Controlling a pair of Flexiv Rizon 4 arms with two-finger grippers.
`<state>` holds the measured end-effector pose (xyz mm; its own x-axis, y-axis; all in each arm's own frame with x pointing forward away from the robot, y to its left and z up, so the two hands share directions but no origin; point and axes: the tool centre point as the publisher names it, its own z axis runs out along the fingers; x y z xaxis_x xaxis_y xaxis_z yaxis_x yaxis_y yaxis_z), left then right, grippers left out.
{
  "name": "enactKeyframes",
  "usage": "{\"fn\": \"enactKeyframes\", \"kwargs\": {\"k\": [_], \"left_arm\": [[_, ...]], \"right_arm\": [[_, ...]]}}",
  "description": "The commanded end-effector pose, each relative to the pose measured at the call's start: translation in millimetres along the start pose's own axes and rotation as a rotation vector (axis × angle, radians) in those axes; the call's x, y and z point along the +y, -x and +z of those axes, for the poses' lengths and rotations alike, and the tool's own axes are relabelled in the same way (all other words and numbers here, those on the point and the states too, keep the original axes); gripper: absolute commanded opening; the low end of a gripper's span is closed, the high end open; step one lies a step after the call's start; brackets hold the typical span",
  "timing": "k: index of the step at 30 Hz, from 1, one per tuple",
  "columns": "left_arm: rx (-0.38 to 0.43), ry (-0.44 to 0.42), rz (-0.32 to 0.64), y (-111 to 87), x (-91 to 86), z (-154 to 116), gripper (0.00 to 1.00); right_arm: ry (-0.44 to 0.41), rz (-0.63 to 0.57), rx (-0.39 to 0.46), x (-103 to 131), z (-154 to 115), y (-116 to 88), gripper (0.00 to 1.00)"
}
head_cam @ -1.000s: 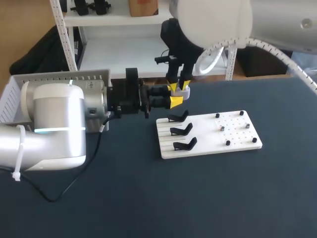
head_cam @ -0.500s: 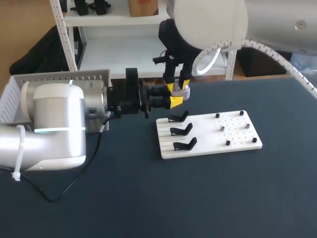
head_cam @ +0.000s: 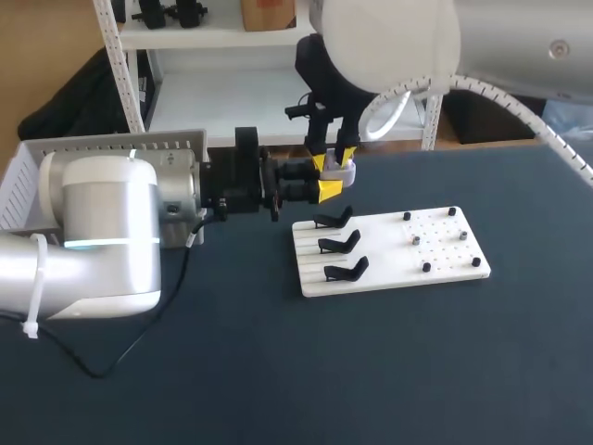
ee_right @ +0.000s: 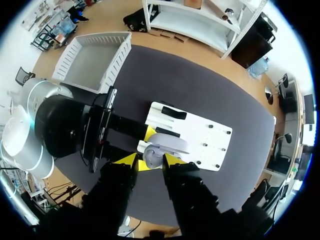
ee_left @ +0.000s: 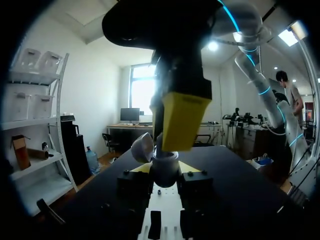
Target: Pick up each earbud case from the left stands, insert the matching earbuds, close the lid, and place the case in the box.
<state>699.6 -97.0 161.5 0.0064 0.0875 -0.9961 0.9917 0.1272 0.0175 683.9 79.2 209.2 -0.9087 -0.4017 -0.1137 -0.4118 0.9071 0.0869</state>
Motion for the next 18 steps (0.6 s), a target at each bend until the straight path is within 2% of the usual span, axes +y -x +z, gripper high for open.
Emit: {"fn": "enactKeyframes", "kwargs": {"k": [1,11,18], "left_arm": [[-0.003,0.003,0.001,-0.4,-0.6,0,0.00],[-0.003,0.003,0.001,-0.4,-0.6,0,0.00],[-0.003,0.003,0.001,-0.4,-0.6,0,0.00]], "right_arm": [[-0.005,0.001,-0.001,2,0,-2,0.31],[-0.009,0.002,-0.028,3,-14,-3,0.33],[-0.018,0.006,-0.018,3,-8,-2,0.33]]}}
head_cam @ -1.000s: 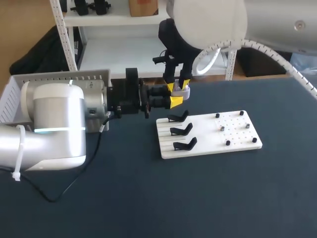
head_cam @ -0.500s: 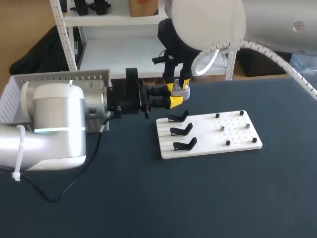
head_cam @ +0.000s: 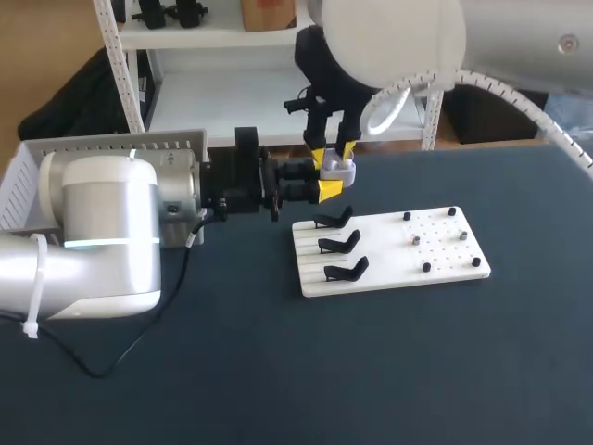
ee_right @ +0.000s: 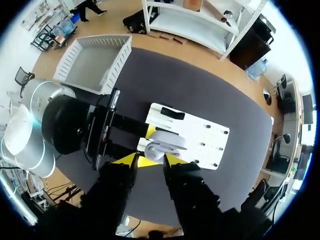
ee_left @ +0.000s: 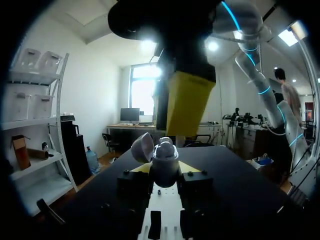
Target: Pick up each earbud case from the left stands, insert the matching earbuds, close the lid, and place the case in the box.
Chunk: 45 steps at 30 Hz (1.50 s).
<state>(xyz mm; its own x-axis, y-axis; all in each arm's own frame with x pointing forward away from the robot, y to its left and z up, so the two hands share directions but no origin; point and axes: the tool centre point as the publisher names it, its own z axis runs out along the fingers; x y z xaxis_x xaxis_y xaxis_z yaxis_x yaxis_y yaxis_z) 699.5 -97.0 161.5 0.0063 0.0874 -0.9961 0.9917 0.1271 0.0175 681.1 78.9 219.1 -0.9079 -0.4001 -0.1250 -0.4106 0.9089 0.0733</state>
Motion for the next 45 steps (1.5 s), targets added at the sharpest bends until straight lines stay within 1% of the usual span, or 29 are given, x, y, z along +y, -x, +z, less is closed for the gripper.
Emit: {"fn": "enactKeyframes", "kwargs": {"k": [1,4,7,11,12,15,22,33,36,40,45], "left_arm": [[-0.003,0.003,0.001,-0.4,-0.5,0,0.00],[-0.003,0.003,0.001,-0.4,-0.5,0,0.00],[-0.003,0.003,0.001,-0.4,-0.5,0,0.00],[-0.003,0.003,0.001,-0.4,-0.5,0,0.00],[-0.003,0.003,0.001,-0.4,-0.5,0,0.00],[-0.003,0.003,0.001,-0.4,-0.5,0,0.00],[-0.003,0.003,0.001,-0.4,-0.5,0,0.00],[-0.003,0.003,0.001,-0.4,-0.5,0,0.00],[-0.003,0.003,0.001,-0.4,-0.5,0,0.00],[-0.003,0.003,0.001,-0.4,-0.5,0,0.00],[-0.003,0.003,0.001,-0.4,-0.5,0,0.00]], "right_arm": [[0.000,0.006,-0.012,2,-1,0,0.33],[0.003,0.010,-0.049,-1,-15,3,0.32],[0.006,0.054,-0.073,-7,-32,8,0.32],[-0.006,0.078,-0.105,-10,-47,15,0.32],[0.005,0.091,-0.111,-11,-50,17,0.33],[0.000,0.124,-0.134,-14,-57,25,0.33],[-0.016,0.150,-0.171,-16,-71,43,0.34],[-0.030,0.193,-0.193,-33,-77,64,0.34],[-0.031,0.205,-0.216,-38,-77,68,0.34],[-0.013,0.229,-0.222,-45,-75,72,0.34],[-0.006,0.217,-0.215,-46,-67,81,0.35]]}}
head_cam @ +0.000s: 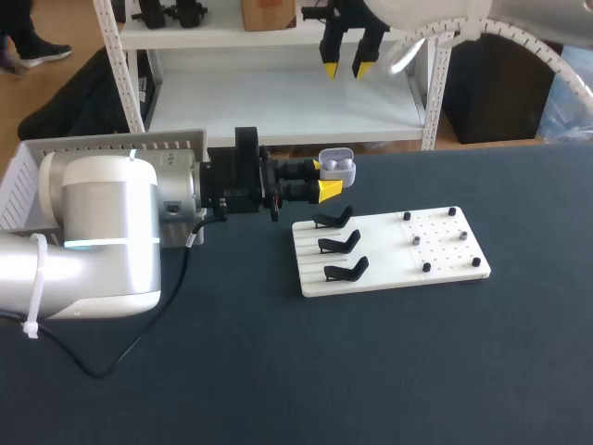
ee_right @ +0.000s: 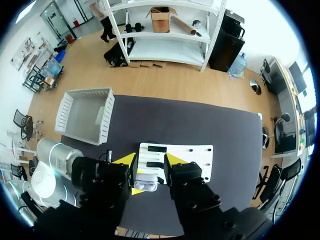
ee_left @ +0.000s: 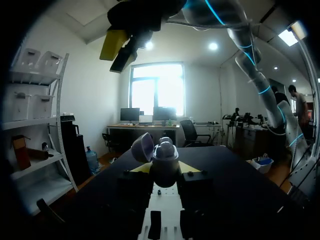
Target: Pick up each earbud case from the left stands, insert the matching earbuds, close the lid, and place the case in the box.
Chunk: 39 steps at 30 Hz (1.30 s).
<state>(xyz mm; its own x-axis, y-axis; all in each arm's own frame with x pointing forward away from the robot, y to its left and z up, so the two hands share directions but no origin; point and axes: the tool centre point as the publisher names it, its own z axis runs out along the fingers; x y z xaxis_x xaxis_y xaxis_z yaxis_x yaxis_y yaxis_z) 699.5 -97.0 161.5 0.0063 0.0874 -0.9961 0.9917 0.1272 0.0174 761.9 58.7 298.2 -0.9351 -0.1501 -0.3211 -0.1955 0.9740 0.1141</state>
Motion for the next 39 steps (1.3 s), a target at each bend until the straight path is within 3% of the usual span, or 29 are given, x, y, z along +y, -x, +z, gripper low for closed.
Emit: {"fn": "enactKeyframes", "kwargs": {"k": [1,7,17,39], "left_arm": [[-0.003,0.003,0.001,-0.4,-0.5,0,0.00],[-0.003,0.003,0.001,-0.4,-0.5,0,0.00],[-0.003,0.003,0.001,-0.4,-0.5,0,0.00],[-0.003,0.003,0.001,-0.4,-0.5,0,0.00]], "right_arm": [[0.006,-0.022,0.014,3,11,4,0.35],[-0.001,-0.036,0.043,1,30,2,0.34],[-0.023,-0.039,0.125,-12,57,-27,0.33],[-0.023,-0.043,0.199,-11,72,-72,0.31]]}}
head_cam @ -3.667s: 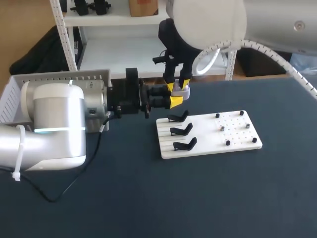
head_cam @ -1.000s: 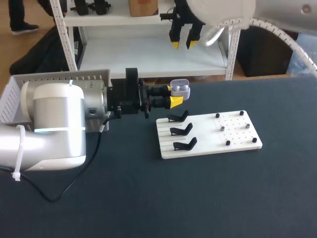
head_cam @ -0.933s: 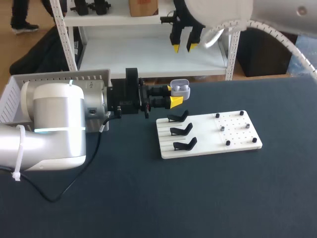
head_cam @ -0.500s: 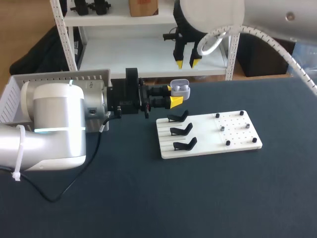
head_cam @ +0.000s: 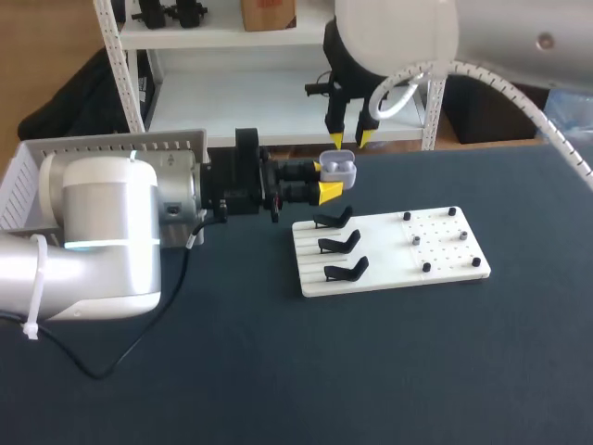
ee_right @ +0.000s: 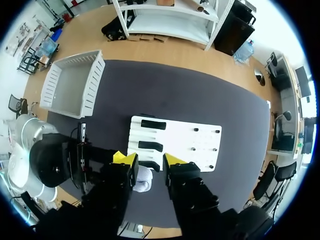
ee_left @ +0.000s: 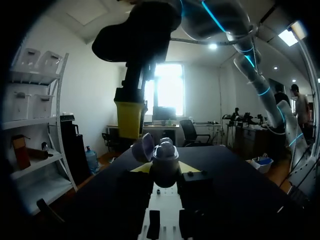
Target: Pick up each earbud case from the left stands, insert the matching earbuds, close the lid, and place the case in the box.
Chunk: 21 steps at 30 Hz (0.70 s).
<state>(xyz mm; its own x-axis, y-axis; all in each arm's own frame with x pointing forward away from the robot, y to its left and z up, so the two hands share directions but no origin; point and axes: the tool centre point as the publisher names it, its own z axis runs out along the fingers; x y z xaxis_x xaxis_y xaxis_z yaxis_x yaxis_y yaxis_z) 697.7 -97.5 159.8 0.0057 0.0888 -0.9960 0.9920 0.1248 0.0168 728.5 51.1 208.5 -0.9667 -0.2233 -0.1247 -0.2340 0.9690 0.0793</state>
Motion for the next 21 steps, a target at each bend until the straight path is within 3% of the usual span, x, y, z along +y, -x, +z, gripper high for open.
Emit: {"fn": "enactKeyframes", "kwargs": {"k": [1,10,21], "left_arm": [[-0.004,0.006,0.002,1.2,1.4,0,0.00],[-0.004,0.006,0.002,1.2,1.4,0,0.00],[-0.004,0.006,0.002,1.2,1.4,0,0.00]], "right_arm": [[0.003,0.003,-0.008,1,1,-13,0.31],[0.013,0.010,-0.007,4,1,-21,0.32],[0.029,0.008,-0.070,6,-17,1,0.32]]}}
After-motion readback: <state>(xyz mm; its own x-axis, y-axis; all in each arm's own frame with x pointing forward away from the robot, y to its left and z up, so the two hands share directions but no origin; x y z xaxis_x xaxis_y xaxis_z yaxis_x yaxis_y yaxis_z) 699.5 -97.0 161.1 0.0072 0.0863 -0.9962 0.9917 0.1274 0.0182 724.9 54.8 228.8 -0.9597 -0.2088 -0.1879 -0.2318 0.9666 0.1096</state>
